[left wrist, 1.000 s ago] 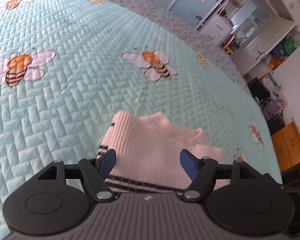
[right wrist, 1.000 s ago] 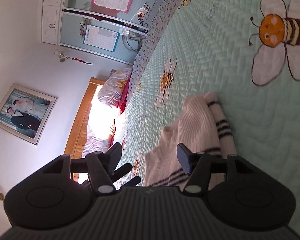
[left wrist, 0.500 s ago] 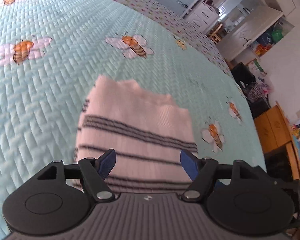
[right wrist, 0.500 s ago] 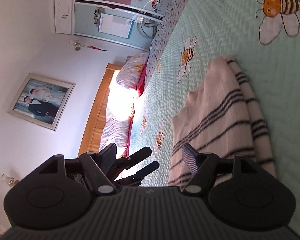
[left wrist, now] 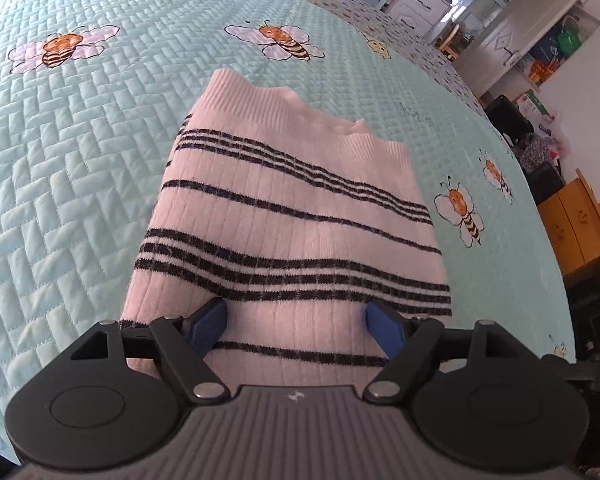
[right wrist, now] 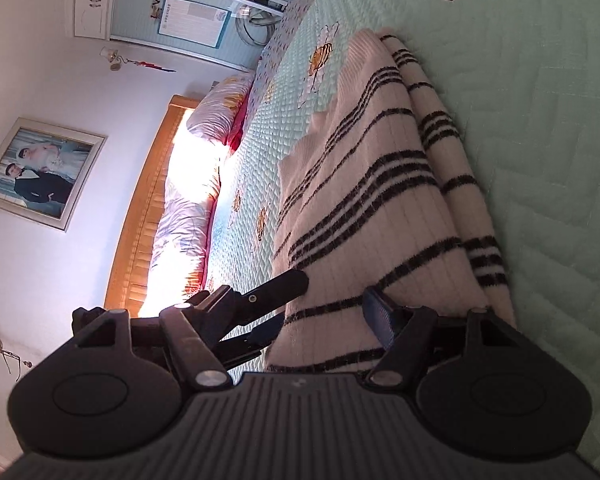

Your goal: Fold clothes

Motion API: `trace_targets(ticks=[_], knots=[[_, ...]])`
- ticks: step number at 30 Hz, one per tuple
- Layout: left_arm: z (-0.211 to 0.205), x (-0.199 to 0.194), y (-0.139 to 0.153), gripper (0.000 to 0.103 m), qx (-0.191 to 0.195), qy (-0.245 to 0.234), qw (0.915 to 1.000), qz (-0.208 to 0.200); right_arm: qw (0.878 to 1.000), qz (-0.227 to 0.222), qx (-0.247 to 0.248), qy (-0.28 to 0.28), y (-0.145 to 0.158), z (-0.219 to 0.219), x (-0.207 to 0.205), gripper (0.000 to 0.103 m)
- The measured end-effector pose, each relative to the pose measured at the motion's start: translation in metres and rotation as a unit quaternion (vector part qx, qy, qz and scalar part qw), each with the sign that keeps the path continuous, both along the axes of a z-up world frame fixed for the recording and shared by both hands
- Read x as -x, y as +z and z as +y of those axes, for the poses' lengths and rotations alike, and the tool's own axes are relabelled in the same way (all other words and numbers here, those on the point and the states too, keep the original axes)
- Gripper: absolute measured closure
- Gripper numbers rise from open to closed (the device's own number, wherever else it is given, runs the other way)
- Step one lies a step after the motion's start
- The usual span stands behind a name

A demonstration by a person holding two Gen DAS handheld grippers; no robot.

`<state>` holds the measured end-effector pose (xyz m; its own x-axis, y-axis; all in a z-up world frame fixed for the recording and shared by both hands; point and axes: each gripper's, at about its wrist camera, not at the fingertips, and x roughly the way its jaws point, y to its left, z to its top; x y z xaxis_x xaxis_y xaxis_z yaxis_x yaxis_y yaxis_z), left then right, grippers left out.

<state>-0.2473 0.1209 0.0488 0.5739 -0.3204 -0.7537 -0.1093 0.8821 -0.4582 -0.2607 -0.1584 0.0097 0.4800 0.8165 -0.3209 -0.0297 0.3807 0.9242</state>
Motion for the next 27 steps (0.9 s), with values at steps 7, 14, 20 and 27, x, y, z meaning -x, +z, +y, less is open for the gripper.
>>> trace_targets(ticks=[7, 14, 20, 27], knots=[[0.007, 0.036, 0.029, 0.023, 0.034, 0.015, 0.9991, -0.021, 0.999, -0.048, 0.002, 0.012, 0.032, -0.018, 0.025, 0.025], [0.008, 0.039, 0.002, 0.023, 0.002, 0.039, 0.9992, -0.004, 0.999, -0.015, 0.036, 0.017, 0.004, -0.004, 0.022, 0.024], [0.005, 0.040, 0.010, 0.023, -0.017, 0.034, 0.9993, -0.003, 0.996, -0.035, 0.075, 0.020, 0.020, 0.003, 0.019, 0.024], [0.001, 0.046, 0.027, 0.023, -0.044, 0.030, 0.9985, -0.009, 0.997, -0.049, 0.056, -0.004, 0.034, -0.012, 0.033, 0.021]])
